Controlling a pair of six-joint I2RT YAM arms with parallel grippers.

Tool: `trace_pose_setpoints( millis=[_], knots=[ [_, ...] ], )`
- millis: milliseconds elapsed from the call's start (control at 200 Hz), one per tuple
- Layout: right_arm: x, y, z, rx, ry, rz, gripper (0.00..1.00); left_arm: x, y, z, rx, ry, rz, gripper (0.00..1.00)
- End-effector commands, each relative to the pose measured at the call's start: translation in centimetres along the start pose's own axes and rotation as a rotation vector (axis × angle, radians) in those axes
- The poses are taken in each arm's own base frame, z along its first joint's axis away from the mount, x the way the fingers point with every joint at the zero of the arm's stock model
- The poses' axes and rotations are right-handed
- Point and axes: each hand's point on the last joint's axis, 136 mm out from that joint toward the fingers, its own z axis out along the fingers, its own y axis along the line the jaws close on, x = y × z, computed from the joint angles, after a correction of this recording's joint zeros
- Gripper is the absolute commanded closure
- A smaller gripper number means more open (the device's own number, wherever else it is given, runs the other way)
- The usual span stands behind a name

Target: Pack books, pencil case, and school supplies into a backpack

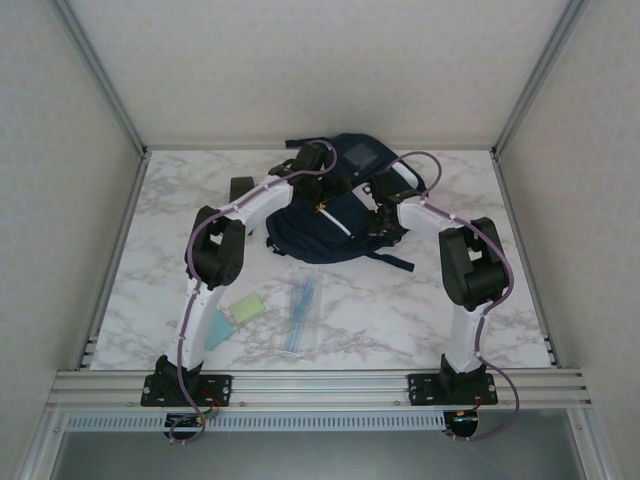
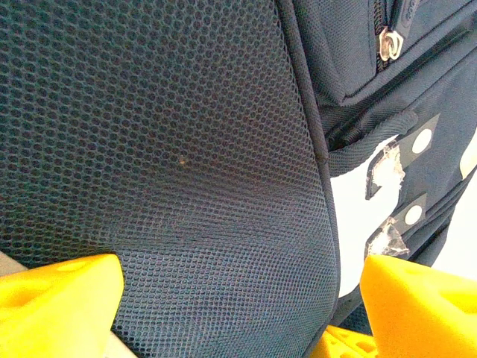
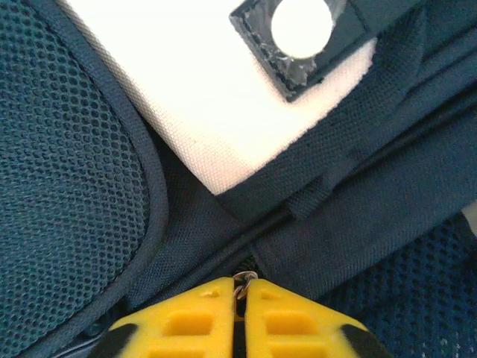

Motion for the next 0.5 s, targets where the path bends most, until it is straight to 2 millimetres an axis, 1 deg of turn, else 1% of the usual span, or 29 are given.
trace_pose_setpoints(
  millis=[0,25,80,185,250,315,400,496],
  knots=[
    [2.5,0.5,-1.8,-0.053,0.091,0.040,0.98,1.6,4.6,4.6,-0.064,0.032,-0.009,0.16],
    [2.7,0.7,-2.1,-0.066,0.098,0.048,1.00,1.6,4.5,4.6,-0.061,0.029,-0.009,0.16],
    [3.0,1.3,-2.8,-0.105,0.115,0.061,1.00,1.6,4.3,4.8,-0.053,0.023,-0.014,0.16],
    [3.8,3.3,-3.9,-0.225,0.151,0.096,1.00,1.7,4.0,4.9,-0.026,0.002,-0.035,0.17],
    [4.1,4.2,-4.2,-0.284,0.173,0.126,1.00,1.9,3.6,5.0,-0.009,-0.006,-0.047,0.17],
    [4.1,5.7,-4.7,-0.367,0.186,0.159,1.00,2.0,3.1,4.9,0.003,-0.014,-0.050,0.17],
    [4.1,8.4,-5.5,-0.488,0.202,0.185,1.00,2.0,2.4,4.8,0.018,-0.025,-0.051,0.17],
    [4.9,10.7,-6.0,-0.521,0.228,0.167,1.00,1.9,1.8,4.7,0.034,-0.035,-0.063,0.17]
  ],
)
